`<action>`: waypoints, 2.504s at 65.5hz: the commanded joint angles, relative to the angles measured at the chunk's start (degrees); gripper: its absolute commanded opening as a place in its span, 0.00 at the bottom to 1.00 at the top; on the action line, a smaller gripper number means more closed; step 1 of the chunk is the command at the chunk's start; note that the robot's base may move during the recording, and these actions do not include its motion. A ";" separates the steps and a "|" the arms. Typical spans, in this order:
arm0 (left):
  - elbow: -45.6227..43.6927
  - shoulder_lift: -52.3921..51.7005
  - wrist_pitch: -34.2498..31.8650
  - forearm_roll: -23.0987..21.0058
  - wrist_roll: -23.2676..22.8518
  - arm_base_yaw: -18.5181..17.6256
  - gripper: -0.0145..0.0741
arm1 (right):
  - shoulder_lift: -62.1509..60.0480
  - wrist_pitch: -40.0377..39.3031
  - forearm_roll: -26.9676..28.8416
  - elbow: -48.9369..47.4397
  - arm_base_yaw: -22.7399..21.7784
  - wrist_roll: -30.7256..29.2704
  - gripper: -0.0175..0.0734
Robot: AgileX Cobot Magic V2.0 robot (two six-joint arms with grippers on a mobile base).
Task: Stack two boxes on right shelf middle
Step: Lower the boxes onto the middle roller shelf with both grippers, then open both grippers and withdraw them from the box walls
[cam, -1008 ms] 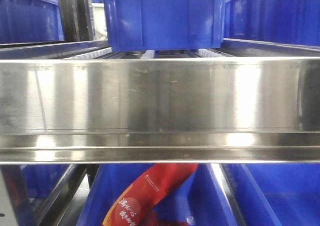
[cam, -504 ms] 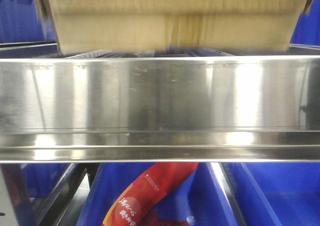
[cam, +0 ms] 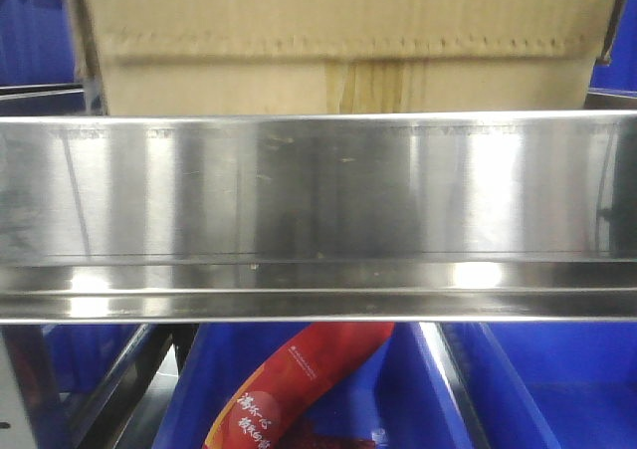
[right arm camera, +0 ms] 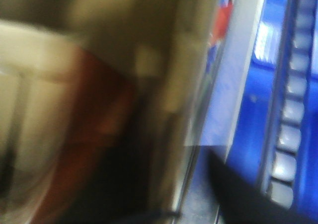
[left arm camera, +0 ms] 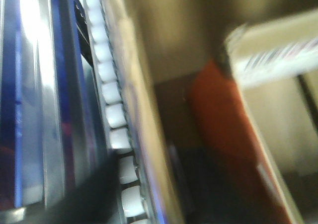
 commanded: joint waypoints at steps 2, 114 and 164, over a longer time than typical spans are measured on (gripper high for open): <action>-0.19 -0.89 -0.60 0.28 0.39 0.34 0.82 | -1.66 -0.83 0.48 -0.47 0.01 -0.38 0.82; 81.48 -71.63 -57.49 0.20 0.39 0.34 0.04 | -77.69 -58.29 -5.10 84.29 0.01 -1.47 0.02; 86.33 -76.32 -59.80 -9.32 9.05 6.26 0.04 | -77.69 -58.39 -5.10 84.29 0.01 -1.47 0.02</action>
